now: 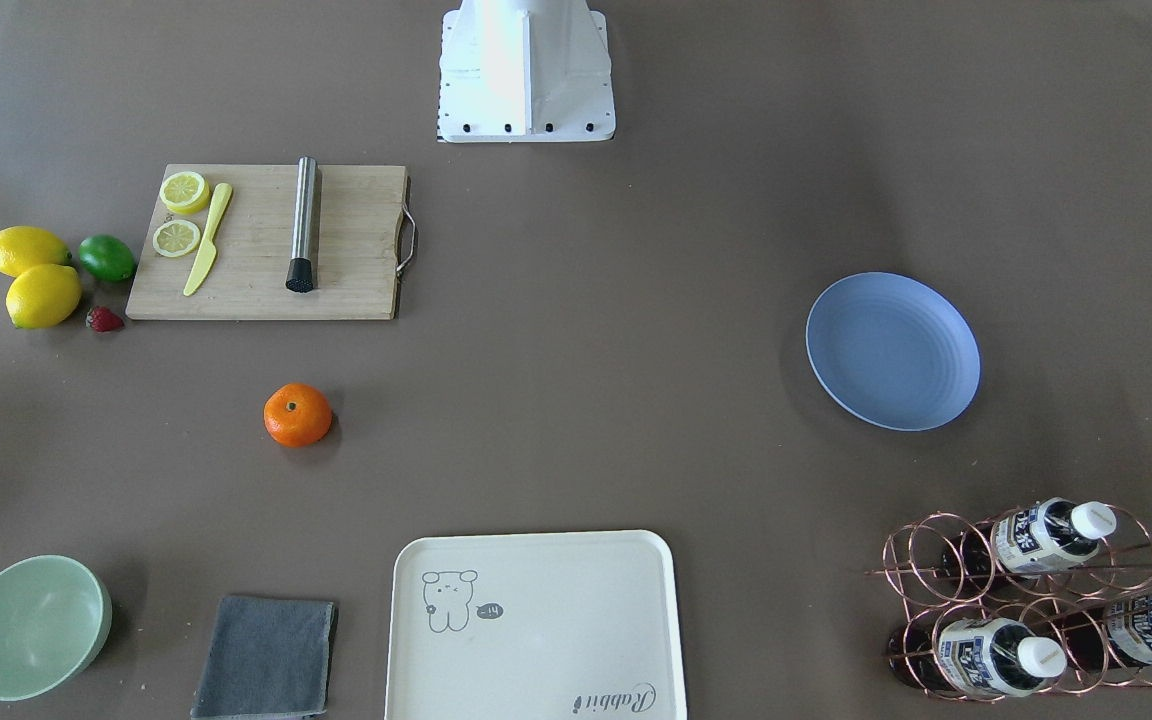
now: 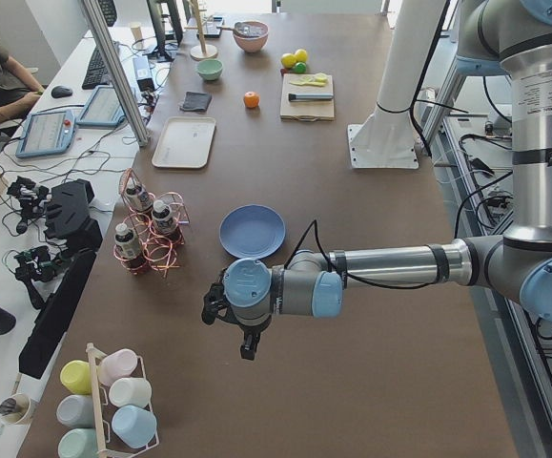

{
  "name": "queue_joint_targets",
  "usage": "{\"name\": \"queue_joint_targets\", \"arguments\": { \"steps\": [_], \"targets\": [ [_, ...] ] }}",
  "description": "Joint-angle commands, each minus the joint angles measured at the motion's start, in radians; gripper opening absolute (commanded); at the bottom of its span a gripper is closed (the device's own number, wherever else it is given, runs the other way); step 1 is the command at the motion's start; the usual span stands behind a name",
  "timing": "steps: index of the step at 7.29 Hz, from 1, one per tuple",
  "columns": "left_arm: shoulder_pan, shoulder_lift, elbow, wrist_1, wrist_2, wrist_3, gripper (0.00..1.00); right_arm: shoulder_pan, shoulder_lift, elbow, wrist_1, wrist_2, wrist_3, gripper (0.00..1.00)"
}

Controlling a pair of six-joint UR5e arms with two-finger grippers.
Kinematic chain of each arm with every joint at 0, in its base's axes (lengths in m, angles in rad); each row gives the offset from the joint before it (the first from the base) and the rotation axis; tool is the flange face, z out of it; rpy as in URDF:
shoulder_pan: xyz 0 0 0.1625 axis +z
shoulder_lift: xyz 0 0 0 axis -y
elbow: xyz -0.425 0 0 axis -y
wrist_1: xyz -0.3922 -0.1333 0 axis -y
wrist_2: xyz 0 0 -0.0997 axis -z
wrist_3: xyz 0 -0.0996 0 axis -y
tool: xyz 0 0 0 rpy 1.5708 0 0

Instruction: Pick orange to plate

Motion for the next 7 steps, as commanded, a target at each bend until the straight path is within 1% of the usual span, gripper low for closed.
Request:
{"name": "queue_joint_targets", "arguments": {
  "steps": [1,3,5,7],
  "targets": [
    [0.005,0.001,0.004,0.001,0.005,-0.002,0.98,0.001,0.000,0.000,0.001,-0.028,-0.002,1.00],
    [0.005,0.004,0.001,0.000,0.005,-0.005,0.98,0.001,-0.005,0.003,0.001,-0.026,-0.002,1.00],
    [0.003,0.004,-0.026,0.001,0.003,-0.064,0.98,0.001,-0.005,0.003,0.001,-0.026,-0.002,1.00],
    [0.003,0.004,-0.032,0.000,0.008,-0.077,0.98,0.001,-0.006,0.003,0.003,-0.034,-0.004,1.00]
  ]
}}
